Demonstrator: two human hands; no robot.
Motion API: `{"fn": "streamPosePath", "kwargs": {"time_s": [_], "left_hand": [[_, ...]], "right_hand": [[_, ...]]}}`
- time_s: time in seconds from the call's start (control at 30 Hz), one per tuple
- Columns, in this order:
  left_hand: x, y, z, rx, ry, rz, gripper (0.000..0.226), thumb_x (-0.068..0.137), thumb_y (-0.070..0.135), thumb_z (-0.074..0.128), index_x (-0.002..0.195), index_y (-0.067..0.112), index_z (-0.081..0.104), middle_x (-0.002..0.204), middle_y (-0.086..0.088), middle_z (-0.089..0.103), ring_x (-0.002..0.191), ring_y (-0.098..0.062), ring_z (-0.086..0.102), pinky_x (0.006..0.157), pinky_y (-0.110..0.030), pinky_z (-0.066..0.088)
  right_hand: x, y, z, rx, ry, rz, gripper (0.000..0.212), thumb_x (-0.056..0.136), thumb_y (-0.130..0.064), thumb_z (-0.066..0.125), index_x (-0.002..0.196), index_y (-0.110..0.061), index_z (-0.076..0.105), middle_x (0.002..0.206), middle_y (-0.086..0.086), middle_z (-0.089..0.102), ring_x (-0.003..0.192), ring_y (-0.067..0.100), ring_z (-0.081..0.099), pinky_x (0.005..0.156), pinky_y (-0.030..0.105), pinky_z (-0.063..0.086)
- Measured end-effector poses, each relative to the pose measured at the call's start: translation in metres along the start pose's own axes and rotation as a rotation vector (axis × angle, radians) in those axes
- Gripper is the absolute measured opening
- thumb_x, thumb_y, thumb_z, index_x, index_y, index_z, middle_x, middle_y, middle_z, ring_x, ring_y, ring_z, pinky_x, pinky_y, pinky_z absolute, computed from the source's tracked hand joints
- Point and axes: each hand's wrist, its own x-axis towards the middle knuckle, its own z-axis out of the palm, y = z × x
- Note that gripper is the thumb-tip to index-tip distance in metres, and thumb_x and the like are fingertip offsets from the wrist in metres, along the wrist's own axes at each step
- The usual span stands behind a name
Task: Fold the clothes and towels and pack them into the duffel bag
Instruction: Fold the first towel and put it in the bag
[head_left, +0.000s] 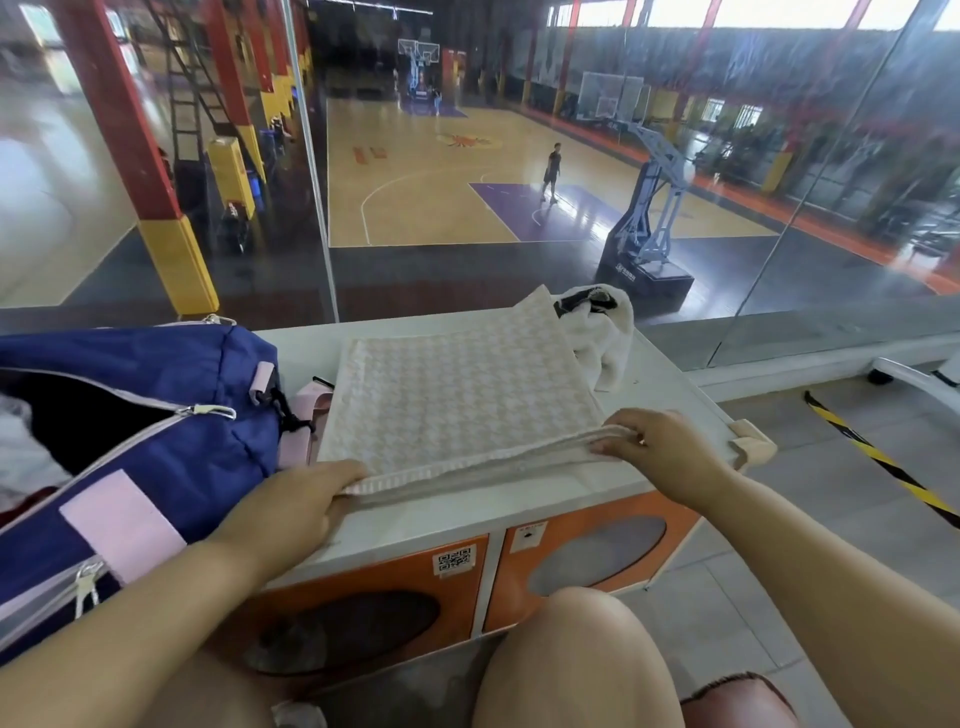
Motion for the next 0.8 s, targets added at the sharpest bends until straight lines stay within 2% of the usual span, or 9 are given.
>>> {"fn": "streamPosePath", "kwargs": {"time_s": [0.07,0.13,0.17,0.27,0.33,0.43,0.57,0.67,0.8], "left_hand": [[0.0,0.003,-0.016,-0.062,-0.051,-0.016,0.016,0.089,0.025,0.06,0.099,0.037,0.057,0.097,0.006,0.07,0.088,-0.018,0.064,0.077,-0.034,0.051],[0.001,0.009,-0.036,-0.077,-0.173,-0.003,0.015,0.088,0.031,0.061,0.091,0.042,0.052,0.095,0.01,0.066,0.085,-0.008,0.061,0.075,-0.021,0.047],[0.002,0.012,-0.045,-0.076,-0.238,0.005,0.017,0.087,0.032,0.062,0.093,0.043,0.051,0.097,0.013,0.064,0.084,-0.002,0.059,0.073,-0.012,0.043],[0.009,0.018,-0.069,-0.127,-0.345,0.007,0.017,0.084,0.034,0.066,0.097,0.04,0.057,0.098,0.024,0.06,0.08,0.014,0.057,0.069,-0.006,0.041],[0.018,0.018,-0.077,-0.129,-0.35,-0.011,0.02,0.082,0.036,0.067,0.101,0.039,0.061,0.102,0.022,0.061,0.084,0.007,0.059,0.073,-0.01,0.041],[0.037,0.011,-0.08,-0.097,-0.257,-0.037,0.019,0.084,0.03,0.067,0.102,0.03,0.066,0.099,0.017,0.065,0.088,-0.002,0.058,0.08,-0.017,0.043],[0.071,-0.003,-0.074,0.01,-0.139,-0.028,0.01,0.087,0.024,0.063,0.096,0.027,0.063,0.095,0.011,0.066,0.087,-0.009,0.059,0.086,-0.033,0.047],[0.101,-0.011,-0.066,0.055,-0.066,-0.041,0.01,0.088,0.016,0.061,0.096,0.02,0.064,0.093,0.001,0.067,0.085,-0.018,0.058,0.077,-0.032,0.047],[0.141,-0.024,-0.053,0.11,-0.035,-0.07,0.014,0.088,0.014,0.057,0.099,0.02,0.063,0.098,-0.006,0.066,0.087,-0.026,0.058,0.079,-0.039,0.048]], "right_hand": [[-0.001,-0.006,-0.012,0.013,-0.01,0.052,0.033,0.078,-0.044,0.069,0.075,-0.012,0.065,0.06,0.004,0.059,0.051,0.012,0.044,0.05,0.025,0.032],[-0.003,-0.012,-0.025,0.049,-0.075,0.078,0.044,0.074,-0.044,0.073,0.068,-0.003,0.059,0.054,0.002,0.046,0.045,0.007,0.036,0.046,0.017,0.03],[-0.004,-0.015,-0.031,0.071,-0.115,0.091,0.045,0.073,-0.042,0.075,0.063,-0.003,0.056,0.052,0.0,0.041,0.042,0.005,0.034,0.045,0.015,0.032],[-0.001,-0.019,-0.044,0.111,-0.164,0.1,0.052,0.063,-0.05,0.076,0.06,-0.002,0.057,0.051,-0.002,0.045,0.041,0.003,0.038,0.044,0.014,0.033],[0.005,-0.02,-0.048,0.122,-0.148,0.099,0.054,0.06,-0.054,0.075,0.062,-0.002,0.06,0.051,-0.005,0.047,0.043,0.005,0.041,0.048,0.018,0.035],[0.022,-0.02,-0.048,0.147,-0.143,0.088,0.038,0.076,-0.04,0.073,0.06,-0.008,0.059,0.049,-0.009,0.048,0.043,0.002,0.043,0.049,0.017,0.036],[0.052,-0.019,-0.047,0.144,-0.161,0.053,0.035,0.086,-0.028,0.066,0.067,0.0,0.057,0.056,-0.005,0.046,0.046,0.003,0.042,0.052,0.02,0.036],[0.082,-0.014,-0.04,0.124,-0.044,0.083,0.028,0.084,-0.027,0.068,0.069,-0.005,0.061,0.064,-0.001,0.053,0.06,0.014,0.048,0.062,0.032,0.039],[0.119,-0.008,-0.02,0.035,0.08,0.156,0.039,0.078,-0.034,0.072,0.061,-0.008,0.048,0.059,0.0,0.045,0.058,0.019,0.042,0.055,0.032,0.031]]}}
